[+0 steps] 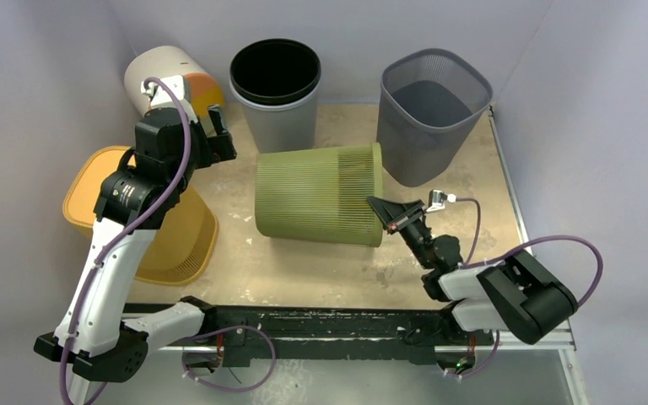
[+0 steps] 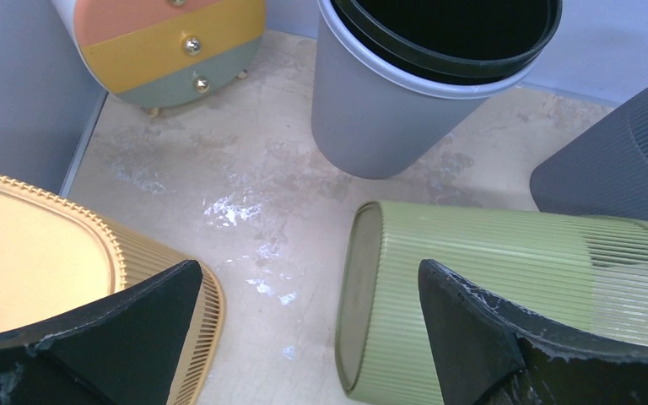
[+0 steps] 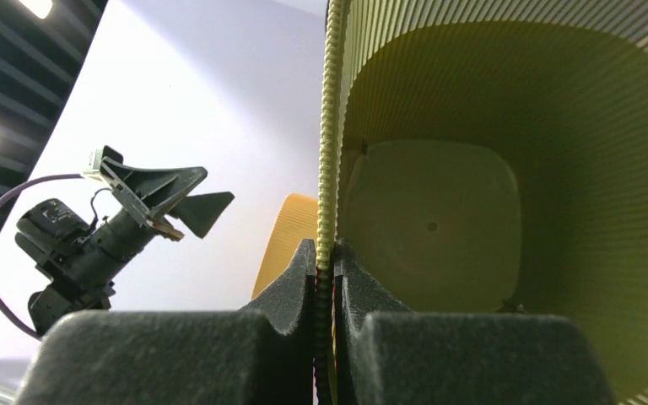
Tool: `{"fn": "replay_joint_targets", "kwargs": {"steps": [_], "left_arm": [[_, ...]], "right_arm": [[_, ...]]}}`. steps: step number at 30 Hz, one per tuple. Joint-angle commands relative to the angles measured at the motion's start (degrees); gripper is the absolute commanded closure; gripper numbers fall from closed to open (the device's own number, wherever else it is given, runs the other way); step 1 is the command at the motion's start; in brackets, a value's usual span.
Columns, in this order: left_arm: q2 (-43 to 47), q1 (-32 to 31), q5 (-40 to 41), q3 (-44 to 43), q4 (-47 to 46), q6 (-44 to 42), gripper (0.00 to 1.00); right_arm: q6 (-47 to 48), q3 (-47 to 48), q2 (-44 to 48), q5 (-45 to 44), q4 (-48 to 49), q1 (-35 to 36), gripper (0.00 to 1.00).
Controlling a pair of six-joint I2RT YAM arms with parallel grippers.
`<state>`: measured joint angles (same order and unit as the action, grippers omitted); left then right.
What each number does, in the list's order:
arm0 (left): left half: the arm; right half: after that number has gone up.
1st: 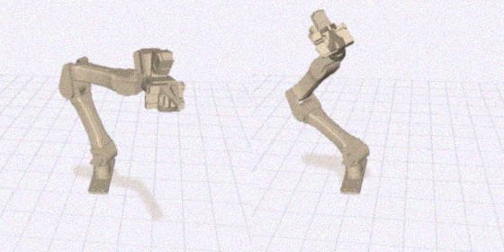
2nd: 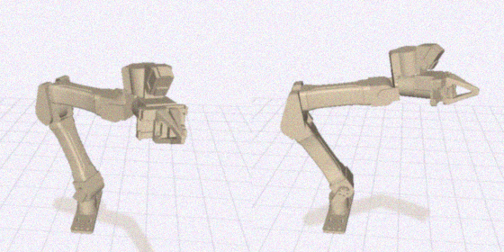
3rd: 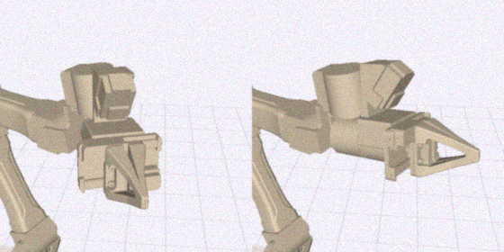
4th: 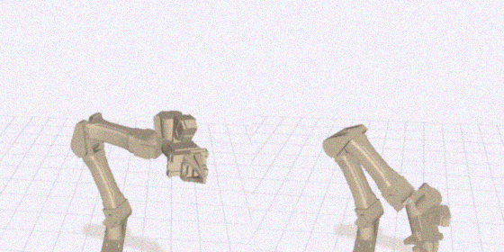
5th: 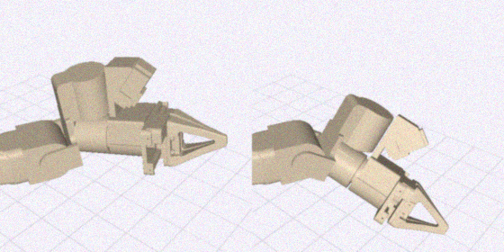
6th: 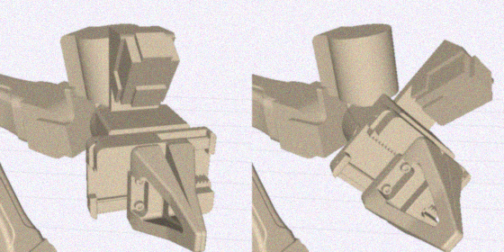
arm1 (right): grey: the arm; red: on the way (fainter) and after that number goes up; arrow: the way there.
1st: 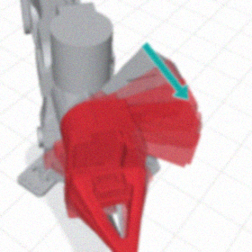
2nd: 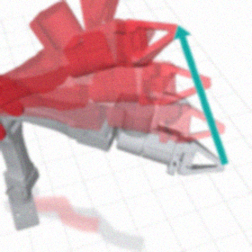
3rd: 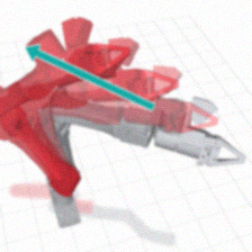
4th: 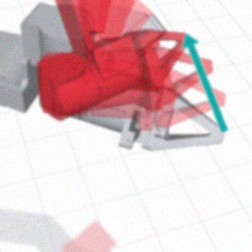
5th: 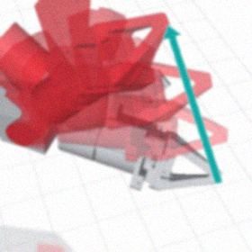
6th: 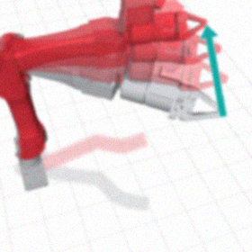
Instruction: Turn the large container upside down
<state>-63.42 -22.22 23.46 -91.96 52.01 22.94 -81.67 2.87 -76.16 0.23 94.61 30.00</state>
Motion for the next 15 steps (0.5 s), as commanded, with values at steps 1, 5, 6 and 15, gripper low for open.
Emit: {"fn": "replay_joint_targets", "kwargs": {"steps": [1, 5, 6, 15], "left_arm": [[0.4, -0.2, 1.3, -1.8, -0.7, -1.3, 0.04], [-0.3, -0.1, 1.2, -3.4, -0.6, -1.4, 0.04], [-0.4, -0.2, 1.0, -3.9, -0.6, -1.3, 0.04], [-2.8, -0.1, 1.8, -7.3, 0.6, -2.5, 0.04]], "right_arm": [[-0.3, 3.1, -5.2, 5.0, 22.3, 0.7, 1.0], [-0.7, 12.5, -4.9, 5.5, 22.4, 3.4, 1.0], [-0.8, 14.8, -5.0, 5.2, 22.4, 4.2, 1.0], [-2.6, 25.7, -5.2, -0.9, 22.5, 9.2, 1.0]]}}
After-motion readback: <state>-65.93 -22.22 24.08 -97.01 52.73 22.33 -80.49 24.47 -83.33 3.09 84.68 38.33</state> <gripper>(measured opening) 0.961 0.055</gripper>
